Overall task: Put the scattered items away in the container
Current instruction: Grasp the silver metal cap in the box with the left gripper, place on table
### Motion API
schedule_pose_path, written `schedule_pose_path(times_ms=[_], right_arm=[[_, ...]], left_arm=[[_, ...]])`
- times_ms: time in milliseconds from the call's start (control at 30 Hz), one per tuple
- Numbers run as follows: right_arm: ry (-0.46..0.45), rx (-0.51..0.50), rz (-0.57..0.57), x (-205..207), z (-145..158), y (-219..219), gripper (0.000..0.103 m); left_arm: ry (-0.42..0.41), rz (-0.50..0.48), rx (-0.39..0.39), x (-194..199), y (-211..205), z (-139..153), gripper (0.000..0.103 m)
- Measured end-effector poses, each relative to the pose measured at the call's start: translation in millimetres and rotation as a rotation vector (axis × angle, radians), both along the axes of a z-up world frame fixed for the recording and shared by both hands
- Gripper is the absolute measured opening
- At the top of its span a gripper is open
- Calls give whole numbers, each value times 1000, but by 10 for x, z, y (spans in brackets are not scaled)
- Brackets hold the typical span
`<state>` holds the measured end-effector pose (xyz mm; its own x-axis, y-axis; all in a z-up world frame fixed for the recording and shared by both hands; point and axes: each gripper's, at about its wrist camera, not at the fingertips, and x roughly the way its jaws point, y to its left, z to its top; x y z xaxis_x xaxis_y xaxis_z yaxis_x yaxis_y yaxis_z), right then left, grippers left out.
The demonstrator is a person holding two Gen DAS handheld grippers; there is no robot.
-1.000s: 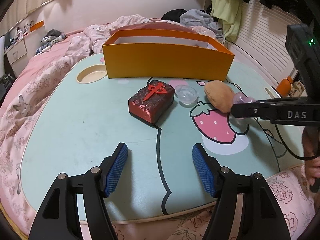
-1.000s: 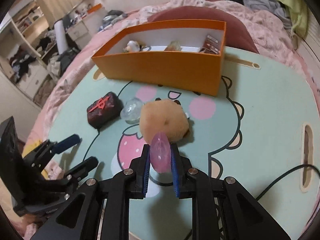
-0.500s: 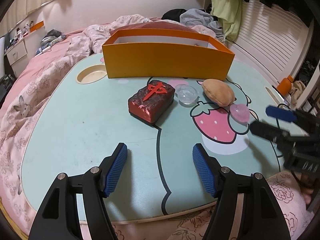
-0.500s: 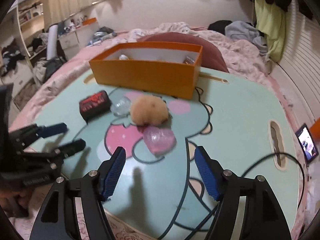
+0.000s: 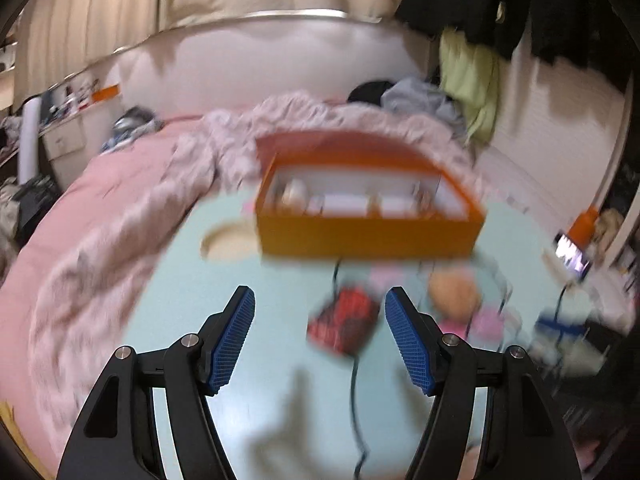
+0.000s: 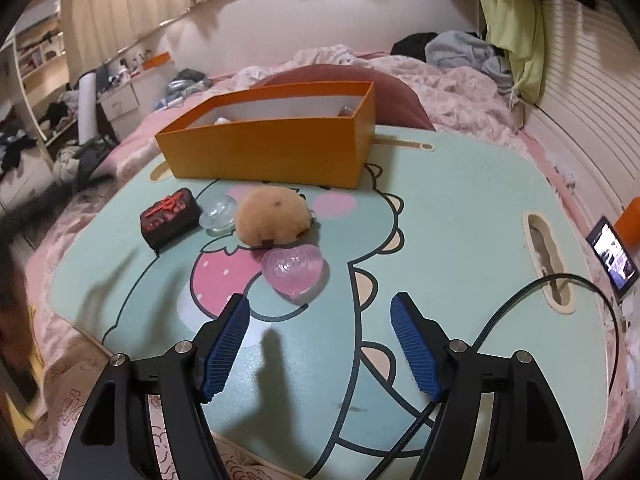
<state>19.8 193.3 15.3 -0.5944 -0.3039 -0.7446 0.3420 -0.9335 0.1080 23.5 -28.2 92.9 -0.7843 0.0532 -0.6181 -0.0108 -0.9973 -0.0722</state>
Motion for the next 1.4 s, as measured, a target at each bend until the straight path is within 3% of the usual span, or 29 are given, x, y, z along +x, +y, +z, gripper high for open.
schedule_pose_path(times_ms=[100,167,233,300,367,433,600,667,700,867,1033,1200,1300,1400], right_arm=[[-6,-2,2,-8,-5,0,73],[-6,-3,3,-13,-5,4,73],[-8,-4,2,-15,-9,6,73],[-9,-9,1,-12,-8,11,73],[-12,-14,-2,-9,-9,16,73],[-14,-19,-3,-7,-11,23,73],[-20,-34,-10,-10,-16,48,74],[-25,-41,-14,-16,-22,64,74],[-27,-44,-15,-18,-24,69,74],[-34,-45,-15,-23,-33,69,74],[-34,-42,-15,-19,-34,69,75],[-36,-40,-16,-28,-35,62,75],[-36,-35,-16,-27,-34,55,75],[-36,-27,-15,-31,-37,49,75]], left_arm=[[-30,-77,2,-493,49,273,68],[-151,-157,64,-922,109,282,68],[-330,-178,130,-1387,118,129,68],[-447,-160,120,-1697,155,-55,66],[-527,-137,68,-1919,212,-249,58],[-582,-121,32,-2006,253,-401,51],[-682,-103,-7,-2101,301,-756,51],[-661,-87,-11,-2125,278,-793,45],[-650,-80,-28,-2143,278,-784,30],[-606,-90,39,-2132,190,-705,30],[-480,-104,158,-1982,60,-291,30],[-356,-173,248,-1496,-30,120,30],[-349,-220,266,-1161,-29,103,30],[-368,-245,265,-841,12,-93,30]])
